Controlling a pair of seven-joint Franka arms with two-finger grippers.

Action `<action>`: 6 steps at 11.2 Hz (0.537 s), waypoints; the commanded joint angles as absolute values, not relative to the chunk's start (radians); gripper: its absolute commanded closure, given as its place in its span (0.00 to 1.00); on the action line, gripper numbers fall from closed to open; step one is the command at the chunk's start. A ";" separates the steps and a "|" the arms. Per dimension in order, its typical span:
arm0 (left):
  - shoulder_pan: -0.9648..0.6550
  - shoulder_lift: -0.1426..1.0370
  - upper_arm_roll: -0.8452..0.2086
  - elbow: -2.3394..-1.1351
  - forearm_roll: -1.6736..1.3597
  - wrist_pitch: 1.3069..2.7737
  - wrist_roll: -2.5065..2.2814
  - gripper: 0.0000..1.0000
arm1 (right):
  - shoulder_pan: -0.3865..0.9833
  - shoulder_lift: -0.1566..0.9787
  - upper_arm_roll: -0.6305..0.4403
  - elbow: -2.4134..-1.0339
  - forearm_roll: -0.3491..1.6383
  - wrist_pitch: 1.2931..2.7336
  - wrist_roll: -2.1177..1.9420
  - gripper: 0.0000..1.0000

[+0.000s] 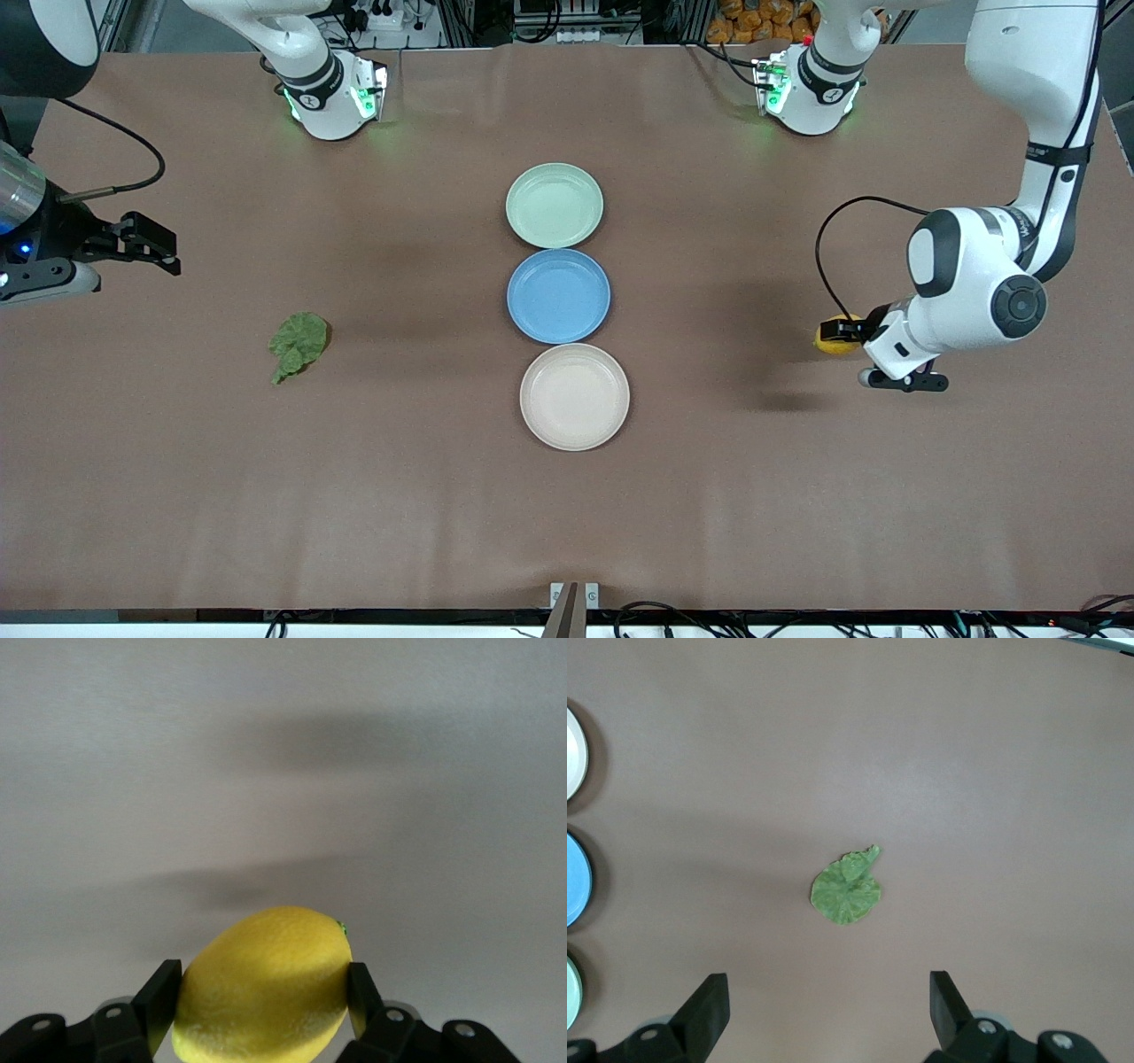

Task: Pick lemon and lettuce from plates
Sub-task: 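Lower the lemon onto the table and open the left gripper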

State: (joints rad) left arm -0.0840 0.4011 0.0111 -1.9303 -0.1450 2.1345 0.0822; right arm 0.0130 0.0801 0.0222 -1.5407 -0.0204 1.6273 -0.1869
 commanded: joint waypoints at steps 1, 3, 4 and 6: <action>-0.112 0.457 0.009 -1.887 -0.172 2.129 0.103 0.75 | 0.009 0.078 0.028 -1.525 -0.021 1.609 -0.198 0.00; -0.114 0.465 0.009 -1.882 -0.164 2.131 0.103 0.00 | 0.009 0.077 0.031 -1.525 -0.023 1.608 -0.196 0.00; -0.112 0.460 0.008 -1.882 -0.160 2.129 0.104 0.00 | 0.009 0.077 0.034 -1.525 -0.023 1.603 -0.198 0.00; -0.130 0.442 0.011 -1.881 -0.158 2.128 0.101 0.00 | 0.008 0.077 0.049 -1.507 -0.023 1.598 -0.198 0.00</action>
State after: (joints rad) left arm -0.1114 0.4594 0.0041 -1.8958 -0.1451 2.1354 0.0823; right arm 0.0132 0.0802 0.0306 -1.5366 -0.0201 1.6218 -0.1876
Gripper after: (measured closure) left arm 0.000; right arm 0.000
